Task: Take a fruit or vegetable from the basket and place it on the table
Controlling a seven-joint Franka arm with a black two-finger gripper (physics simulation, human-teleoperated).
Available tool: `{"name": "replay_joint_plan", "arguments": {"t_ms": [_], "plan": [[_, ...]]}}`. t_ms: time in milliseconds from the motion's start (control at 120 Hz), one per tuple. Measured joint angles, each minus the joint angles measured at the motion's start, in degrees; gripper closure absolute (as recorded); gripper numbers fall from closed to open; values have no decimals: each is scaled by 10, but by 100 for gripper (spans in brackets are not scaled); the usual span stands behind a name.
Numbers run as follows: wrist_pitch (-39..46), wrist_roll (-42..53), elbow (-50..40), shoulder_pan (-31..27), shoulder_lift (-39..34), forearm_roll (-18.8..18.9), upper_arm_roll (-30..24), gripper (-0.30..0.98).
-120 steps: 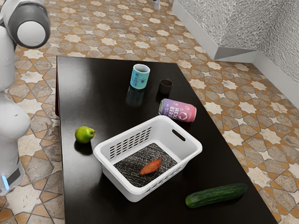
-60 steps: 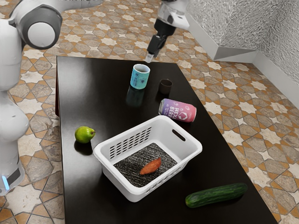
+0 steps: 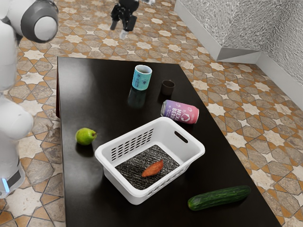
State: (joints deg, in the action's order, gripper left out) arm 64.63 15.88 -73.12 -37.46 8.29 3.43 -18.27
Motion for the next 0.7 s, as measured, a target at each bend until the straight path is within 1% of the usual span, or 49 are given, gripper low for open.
{"name": "replay_joint_plan", "arguments": {"t_ms": [25,42,67,92,167,208,292,367,433,492,517,533,558,583,625,667,700], "plan": [[13,-12,0,81,8,-4,-7,0],[22,-20,-1,120,14,-7,-10,1],[36,-32,-2,155,21,-13,-13,1],[49,-43,-9,171,26,-21,-14,1],[83,-76,-37,178,27,-44,-12,0],[96,-92,-44,177,26,-47,-11,0],[100,-77,-44,171,23,-27,5,0],[90,-14,-45,159,20,11,25,0],[95,45,-45,159,27,49,21,0],[100,88,-44,168,35,64,28,0],[101,99,-44,168,36,52,47,0],[101,104,-46,167,37,35,67,0],[96,104,-52,161,39,1,103,0],[90,100,-56,151,43,-33,128,0],[82,95,-52,143,49,-74,147,0],[77,86,-39,146,58,-98,154,0],[73,60,-31,149,61,-116,169,0]]}}
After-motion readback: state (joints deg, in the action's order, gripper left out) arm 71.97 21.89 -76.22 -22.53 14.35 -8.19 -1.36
